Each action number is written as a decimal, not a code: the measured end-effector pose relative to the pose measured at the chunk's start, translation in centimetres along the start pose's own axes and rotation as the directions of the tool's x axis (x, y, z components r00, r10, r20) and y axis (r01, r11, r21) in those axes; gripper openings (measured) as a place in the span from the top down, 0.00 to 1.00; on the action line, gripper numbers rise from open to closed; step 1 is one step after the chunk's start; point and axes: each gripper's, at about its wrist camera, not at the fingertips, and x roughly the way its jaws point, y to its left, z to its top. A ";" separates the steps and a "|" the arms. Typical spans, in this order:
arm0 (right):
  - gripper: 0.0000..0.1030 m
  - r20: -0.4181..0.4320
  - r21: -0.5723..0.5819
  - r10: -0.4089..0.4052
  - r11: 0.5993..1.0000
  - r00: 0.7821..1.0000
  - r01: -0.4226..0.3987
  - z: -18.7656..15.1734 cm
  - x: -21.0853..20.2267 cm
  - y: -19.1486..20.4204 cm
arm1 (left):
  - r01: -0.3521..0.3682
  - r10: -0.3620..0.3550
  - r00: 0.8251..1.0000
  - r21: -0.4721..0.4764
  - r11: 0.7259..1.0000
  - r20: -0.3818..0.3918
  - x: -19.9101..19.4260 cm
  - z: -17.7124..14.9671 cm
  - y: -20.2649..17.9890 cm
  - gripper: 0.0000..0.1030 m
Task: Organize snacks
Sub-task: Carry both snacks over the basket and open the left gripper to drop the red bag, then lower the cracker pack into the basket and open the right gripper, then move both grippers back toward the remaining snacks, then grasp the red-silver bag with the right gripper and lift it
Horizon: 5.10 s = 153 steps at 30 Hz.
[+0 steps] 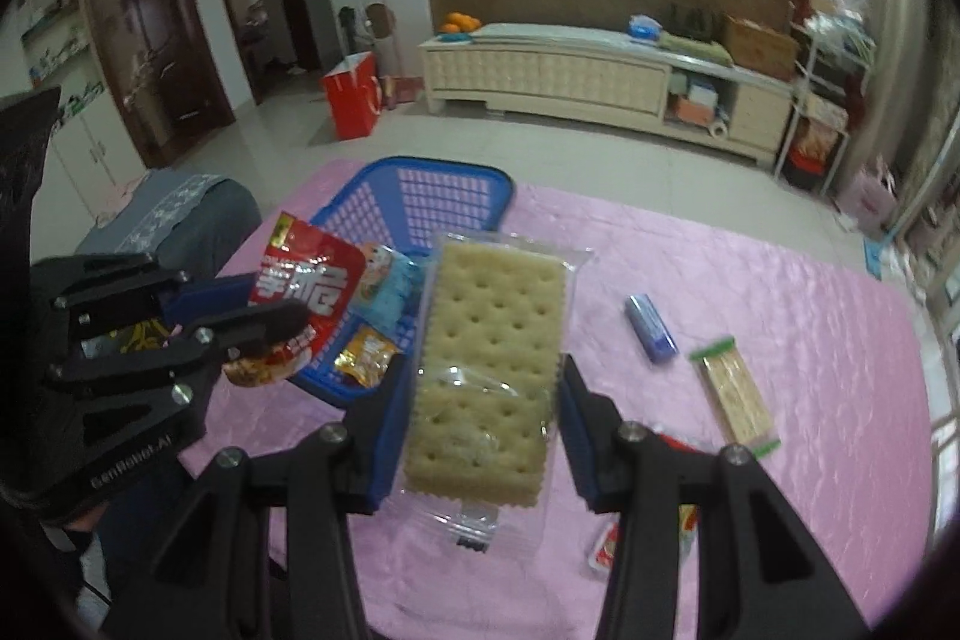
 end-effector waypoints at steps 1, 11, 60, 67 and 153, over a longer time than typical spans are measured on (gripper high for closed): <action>0.50 -0.004 -0.006 0.006 1.000 1.000 -0.006 0.3 0.5 0.5 | -0.012 0.012 1.000 -0.004 1.000 -0.002 0.0 -0.2 0.9 0.87; 0.50 -0.072 -0.039 0.053 0.998 0.996 -0.056 1.5 5.2 3.6 | -0.028 0.024 0.998 -0.070 0.997 -0.059 3.2 -1.3 6.9 0.86; 0.50 -0.220 -0.123 0.033 0.991 0.975 -0.061 2.9 13.0 7.4 | -0.098 0.080 0.992 -0.207 0.973 -0.097 3.7 -4.9 13.9 0.39; 0.25 -0.227 -0.132 -0.006 0.991 0.974 -0.025 2.8 13.4 7.3 | -0.097 0.076 0.992 -0.224 0.970 -0.100 3.8 -5.3 14.2 0.39; 0.52 -0.420 0.131 -0.182 0.957 0.889 0.257 -12.7 13.5 -11.4 | 0.147 -0.121 0.934 0.052 0.988 -0.337 18.4 -6.3 -10.2 0.25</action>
